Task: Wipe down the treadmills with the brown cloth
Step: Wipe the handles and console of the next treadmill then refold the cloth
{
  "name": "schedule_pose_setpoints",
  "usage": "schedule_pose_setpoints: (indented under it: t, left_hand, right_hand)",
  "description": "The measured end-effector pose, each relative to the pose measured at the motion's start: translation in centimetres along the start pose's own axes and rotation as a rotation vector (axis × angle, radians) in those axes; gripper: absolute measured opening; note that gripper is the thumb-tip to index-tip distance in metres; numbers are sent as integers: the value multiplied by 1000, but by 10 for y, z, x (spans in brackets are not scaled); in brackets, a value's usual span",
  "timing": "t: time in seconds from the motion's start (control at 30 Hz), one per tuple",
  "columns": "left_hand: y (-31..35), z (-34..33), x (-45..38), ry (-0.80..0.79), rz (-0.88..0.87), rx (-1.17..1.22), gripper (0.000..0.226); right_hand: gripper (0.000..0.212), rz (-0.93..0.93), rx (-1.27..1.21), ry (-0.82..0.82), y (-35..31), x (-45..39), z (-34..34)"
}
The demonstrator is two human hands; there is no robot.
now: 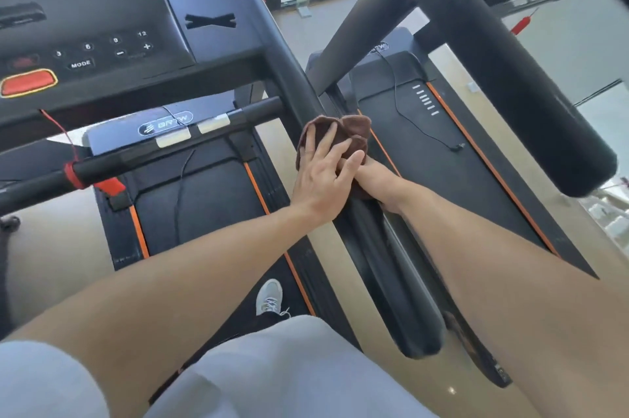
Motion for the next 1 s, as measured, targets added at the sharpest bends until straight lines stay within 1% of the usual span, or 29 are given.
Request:
schedule_pose_setpoints:
  t: [0.1, 0.17, 0.2, 0.33, 0.43, 0.5, 0.57, 0.63, 0.7, 0.77, 0.87, 0.9, 0.97, 1.0]
  left_hand:
    - [5, -19, 31, -32, 15, 8, 52]
    - [8, -35, 57, -31, 18, 19, 56]
    - [10, -44, 71, -29, 20, 24, 57]
    - [20, -84, 131, -3, 19, 36, 58]
    - [26, -114, 177, 6, 20, 87, 57]
    - [27, -130, 206, 10, 26, 136, 58]
    - [28, -144, 230, 23, 50, 221, 60]
    - [30, -156, 248, 34, 121, 394, 65]
    - [32, -165, 262, 35, 199, 562, 71]
    - [28, -171, 276, 44, 297, 638, 73]
    - [12, -184, 293, 76, 470, 735, 68]
    - [9, -187, 295, 89, 484, 776, 72]
    - [9, -186, 294, 108, 453, 800, 81]
    - [9, -184, 292, 123, 443, 795, 77]
  right_hand:
    - [23, -11, 1, -17, 21, 30, 2]
    - [14, 2, -5, -37, 36, 57, 1]
    - [13, 8, -16, -42, 45, 69, 0]
    - [28, 36, 16, -18, 91, 121, 0]
    - [33, 67, 83, 19, 119, 160, 0]
    - [41, 108, 101, 75, 129, 185, -3]
    - [44, 136, 80, 169, 140, 208, -7]
    - [47, 185, 71, 237, 153, 227, -15]
    - [55, 223, 73, 273, 161, 243, -25]
    - [69, 255, 95, 331, 168, 255, -29]
    - [93, 276, 169, 379, 178, 262, -34]
    - [95, 261, 205, 397, 181, 262, -36]
    - [92, 234, 281, 471, 183, 264, -42]
    - [89, 233, 317, 515, 182, 265, -46]
Point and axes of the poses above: each hand's wrist, its own x-axis away from the middle knuckle, its own z-axis out of the back of the hand, y = z × x, the point moved 5 cm from there along -x, towards the middle knuckle, and after that the axes turned 10 degrees about x, right-handed, at the moved point
